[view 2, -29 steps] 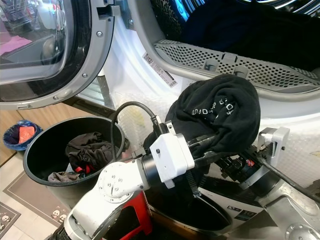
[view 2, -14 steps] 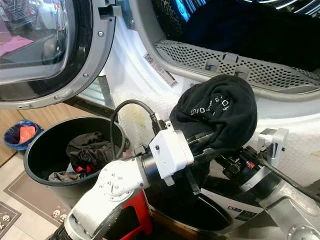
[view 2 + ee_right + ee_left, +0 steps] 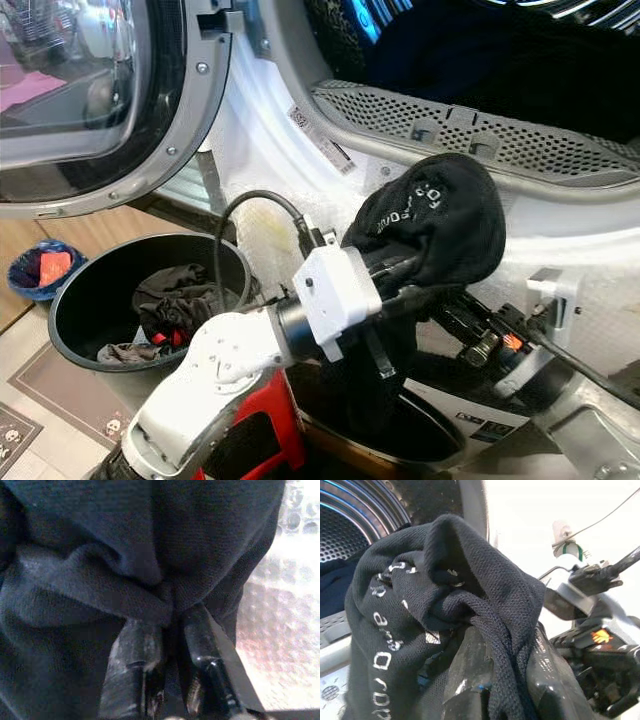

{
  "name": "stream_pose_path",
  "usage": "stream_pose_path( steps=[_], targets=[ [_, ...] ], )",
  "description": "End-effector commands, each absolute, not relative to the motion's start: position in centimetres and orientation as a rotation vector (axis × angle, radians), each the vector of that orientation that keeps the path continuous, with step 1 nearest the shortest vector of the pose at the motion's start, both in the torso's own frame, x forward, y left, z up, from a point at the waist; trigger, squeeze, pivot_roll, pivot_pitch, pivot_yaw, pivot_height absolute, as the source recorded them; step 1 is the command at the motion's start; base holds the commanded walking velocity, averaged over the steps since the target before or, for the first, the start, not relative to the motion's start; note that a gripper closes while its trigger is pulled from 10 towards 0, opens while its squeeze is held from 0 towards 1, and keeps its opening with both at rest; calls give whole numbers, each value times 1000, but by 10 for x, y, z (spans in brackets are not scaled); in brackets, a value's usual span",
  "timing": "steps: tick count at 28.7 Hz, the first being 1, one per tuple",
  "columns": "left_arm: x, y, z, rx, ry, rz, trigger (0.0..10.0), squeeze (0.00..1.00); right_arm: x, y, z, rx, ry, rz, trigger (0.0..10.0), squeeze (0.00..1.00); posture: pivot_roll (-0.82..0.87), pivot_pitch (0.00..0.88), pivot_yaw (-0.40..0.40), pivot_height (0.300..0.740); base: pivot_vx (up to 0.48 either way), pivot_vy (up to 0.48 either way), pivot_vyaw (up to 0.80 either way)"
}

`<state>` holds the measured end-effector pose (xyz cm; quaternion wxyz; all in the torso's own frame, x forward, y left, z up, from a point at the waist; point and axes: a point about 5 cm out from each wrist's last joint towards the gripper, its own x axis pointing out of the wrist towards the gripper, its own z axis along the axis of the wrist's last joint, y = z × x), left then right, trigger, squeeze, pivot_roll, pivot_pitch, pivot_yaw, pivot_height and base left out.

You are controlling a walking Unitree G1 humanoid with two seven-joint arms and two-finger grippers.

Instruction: Clothes washing

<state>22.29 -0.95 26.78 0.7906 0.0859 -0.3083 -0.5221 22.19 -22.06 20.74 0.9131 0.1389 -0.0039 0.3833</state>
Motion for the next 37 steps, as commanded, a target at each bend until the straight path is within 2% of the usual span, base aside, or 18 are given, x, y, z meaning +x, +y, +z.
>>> stream_pose_path(
  steps=[1, 7, 14, 24, 32, 37],
  targets=[
    [216, -8, 274, 178, -697, -1137, 10000, 0, 220, -228, 210, 285, -13, 778, 0, 0, -12, 153, -17, 740, 0, 0, 0],
    [215, -6, 280, 177, -707, -1126, 10000, 0, 220, -237, 204, 287, 1, 742, 0, 0, -8, 151, -16, 740, 0, 0, 0],
    [216, 6, 288, 190, -711, -1087, 10000, 0, 214, -262, 197, 322, 3, 697, 0, 0, -6, 150, -14, 740, 0, 0, 0],
    [215, 19, 290, 200, -694, -1054, 10000, 0, 207, -272, 205, 370, -57, 731, 0, 0, 2, 148, -14, 740, 0, 0, 0],
    [220, 40, 297, 221, -680, -980, 10000, 0, 195, -298, 189, 295, 75, 676, 0, 0, 8, 143, -12, 740, 0, 0, 0],
    [221, 41, 298, 222, -681, -968, 10000, 0, 195, -305, 186, 276, 112, 638, 0, 0, 7, 139, -13, 740, 0, 0, 0]
  ],
)
